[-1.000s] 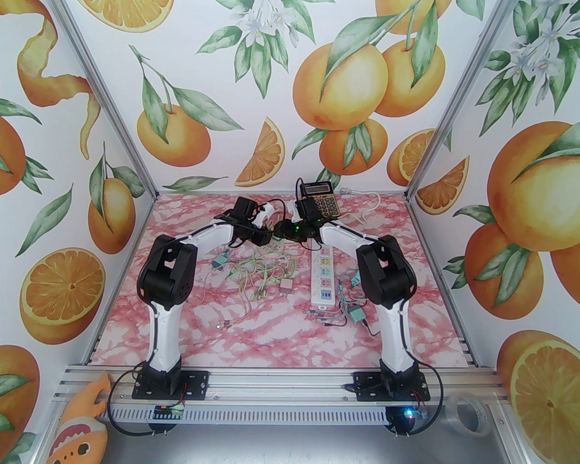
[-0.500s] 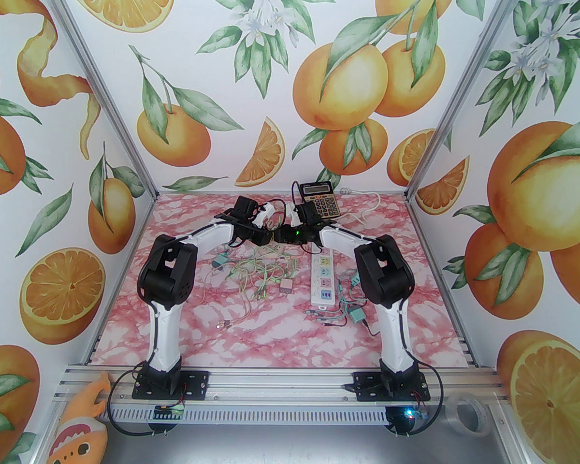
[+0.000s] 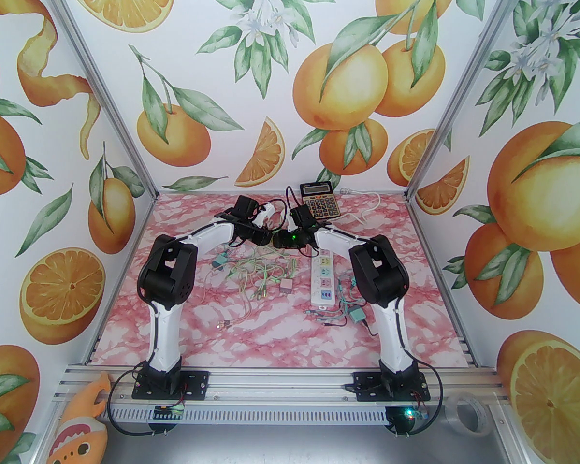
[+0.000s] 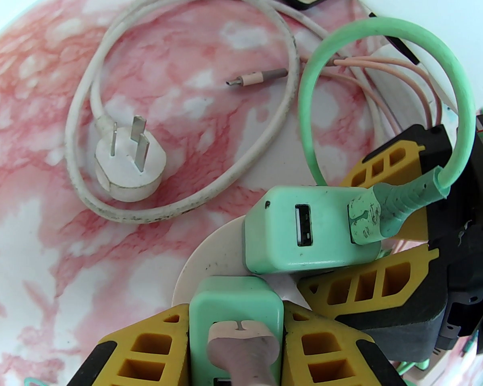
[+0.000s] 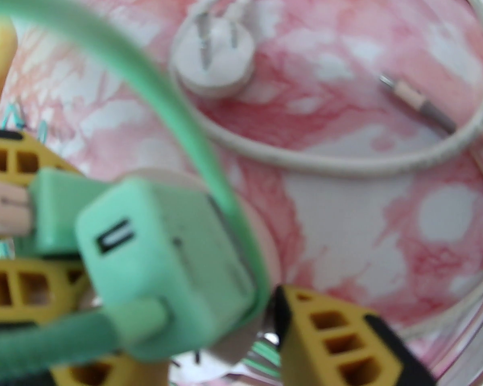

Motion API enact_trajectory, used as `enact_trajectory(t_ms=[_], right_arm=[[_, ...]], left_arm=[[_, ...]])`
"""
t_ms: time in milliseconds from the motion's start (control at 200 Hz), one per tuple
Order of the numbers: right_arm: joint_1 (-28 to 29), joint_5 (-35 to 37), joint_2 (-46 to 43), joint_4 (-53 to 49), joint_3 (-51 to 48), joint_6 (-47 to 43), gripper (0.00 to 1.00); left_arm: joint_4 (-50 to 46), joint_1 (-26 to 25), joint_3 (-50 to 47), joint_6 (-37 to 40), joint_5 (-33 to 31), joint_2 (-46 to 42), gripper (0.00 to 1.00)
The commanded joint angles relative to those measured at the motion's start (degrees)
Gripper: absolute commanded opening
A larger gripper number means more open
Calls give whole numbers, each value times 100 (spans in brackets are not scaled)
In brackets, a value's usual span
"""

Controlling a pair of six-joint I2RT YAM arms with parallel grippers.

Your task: Pull the plug off the socket

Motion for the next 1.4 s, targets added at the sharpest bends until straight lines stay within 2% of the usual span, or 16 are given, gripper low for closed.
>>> enact_trajectory(t_ms=[0, 65, 230, 395, 580, 656, 906, 1086, 1146, 1316, 1396], right_arm=[[130, 480, 346, -781, -119, -274, 40], [123, 525, 333, -928, -99, -350, 40], [126, 636, 384, -1198, 56, -434, 39], [212, 809, 526, -1535, 346, -573, 39], [259, 905, 575, -1689, 387, -663, 38], [270, 926, 582, -1724, 383, -698, 38], [346, 1127, 675, -1993, 695, -822, 37], [347, 1121, 676, -2006, 704, -831, 37], [348, 1115, 684, -2016, 712, -839, 37], [346, 1138, 723, -2111, 789, -870, 37], [358, 1146, 747, -2155, 827, -910, 37]], left_arm=[[-26, 115, 32, -236, 675, 18, 20], [0, 230, 47, -369, 931, 53, 15], [-195, 229, 231, -276, 857, 89, 16], [-506, -156, 376, 336, -71, -4, 16], [-452, -296, 255, 486, -478, -123, 15], [-537, -231, 373, 365, -384, -72, 15], [-791, 337, 931, -455, 861, 195, 14], [-874, 422, 1037, -568, 1013, 221, 14], [-904, 358, 1021, -516, 858, 184, 13], [-699, -59, 684, 148, -133, -131, 14], [-585, -175, 543, 264, -307, -236, 15]])
